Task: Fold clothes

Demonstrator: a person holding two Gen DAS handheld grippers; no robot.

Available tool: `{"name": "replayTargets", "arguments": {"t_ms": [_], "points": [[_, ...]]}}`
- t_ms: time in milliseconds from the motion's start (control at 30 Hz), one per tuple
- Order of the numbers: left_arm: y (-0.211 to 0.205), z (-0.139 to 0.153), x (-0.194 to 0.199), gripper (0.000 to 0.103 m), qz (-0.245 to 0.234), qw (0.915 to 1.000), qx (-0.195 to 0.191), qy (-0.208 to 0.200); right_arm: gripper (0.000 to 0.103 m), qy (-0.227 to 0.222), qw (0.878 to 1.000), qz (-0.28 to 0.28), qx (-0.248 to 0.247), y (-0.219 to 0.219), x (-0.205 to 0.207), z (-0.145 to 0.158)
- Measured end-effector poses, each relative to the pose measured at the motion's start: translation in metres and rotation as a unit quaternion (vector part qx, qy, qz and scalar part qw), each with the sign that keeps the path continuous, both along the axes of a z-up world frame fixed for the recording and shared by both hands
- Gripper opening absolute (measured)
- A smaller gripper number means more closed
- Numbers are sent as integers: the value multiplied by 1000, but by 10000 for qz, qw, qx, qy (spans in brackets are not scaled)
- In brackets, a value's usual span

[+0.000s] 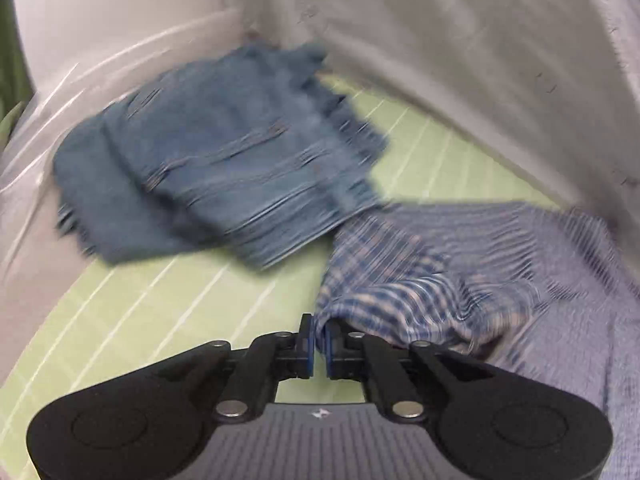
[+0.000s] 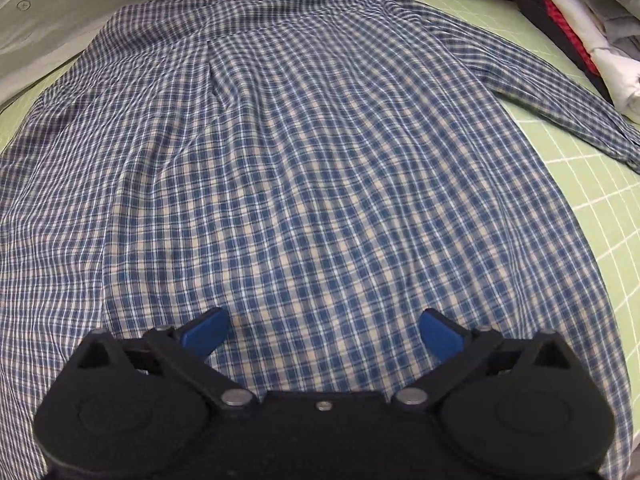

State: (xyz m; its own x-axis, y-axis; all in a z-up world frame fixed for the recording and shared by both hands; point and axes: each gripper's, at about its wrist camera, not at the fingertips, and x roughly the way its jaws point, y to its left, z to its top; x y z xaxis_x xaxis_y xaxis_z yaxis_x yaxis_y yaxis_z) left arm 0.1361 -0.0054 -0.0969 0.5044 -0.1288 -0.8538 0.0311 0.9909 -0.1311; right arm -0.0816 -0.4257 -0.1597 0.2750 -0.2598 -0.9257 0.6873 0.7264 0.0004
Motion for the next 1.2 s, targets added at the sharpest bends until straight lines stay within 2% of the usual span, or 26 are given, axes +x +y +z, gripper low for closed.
{"name": "replayTargets", "arguments": {"t_ms": [67,133,200,300,367,467,567,600,633,667,700,867,967,1033,1100,1200], "points": [[2,0,-3,24,-65,9999,75,65,103,2,10000,54,0,0,2,0],[-5,7,-6,34,-301,9995,99,-70,103,0,10000,90,-5,1,4,1],[-18,15,-7,52,-619,9976,83,-309,103,-11,9999,111,-13,1,5,1],[-42,24,-9,59,-1214,9904,8,-667,103,-28,9999,105,-27,1,5,1],[-61,22,-9,63,-1659,9837,-47,-690,103,-40,9999,101,-36,1,5,0],[-89,8,-4,63,-2174,9749,-111,-458,103,-57,9999,95,-50,2,4,0],[-106,-9,-2,61,-2238,9744,11,-195,103,-75,9999,89,-64,2,4,0],[-110,-14,-2,55,-2219,9750,81,-123,103,-80,9999,87,-69,2,4,0],[-110,-18,0,48,-2183,9758,111,-64,103,-86,9999,85,-73,2,4,0],[-108,-19,1,29,-2100,9777,67,1,103,-90,9999,86,-77,2,4,0],[-106,-20,3,22,-2007,9796,8,69,103,-91,9999,90,-78,2,4,0],[-67,6,4,18,-1386,9878,-668,-224,103,-98,9999,113,-85,1,5,-1],[-31,35,-5,18,-985,9885,-803,-820,103,-102,9998,119,-88,2,5,-1],[-5,51,-10,18,-384,9896,-668,-1216,103,-112,9998,115,-98,3,6,-1],[23,60,-14,17,347,9868,-505,-1502,103,-126,9998,108,-111,3,6,-1],[58,58,-19,11,1103,9811,-331,-1554,103,-141,9998,110,-128,4,6,-1]]}}
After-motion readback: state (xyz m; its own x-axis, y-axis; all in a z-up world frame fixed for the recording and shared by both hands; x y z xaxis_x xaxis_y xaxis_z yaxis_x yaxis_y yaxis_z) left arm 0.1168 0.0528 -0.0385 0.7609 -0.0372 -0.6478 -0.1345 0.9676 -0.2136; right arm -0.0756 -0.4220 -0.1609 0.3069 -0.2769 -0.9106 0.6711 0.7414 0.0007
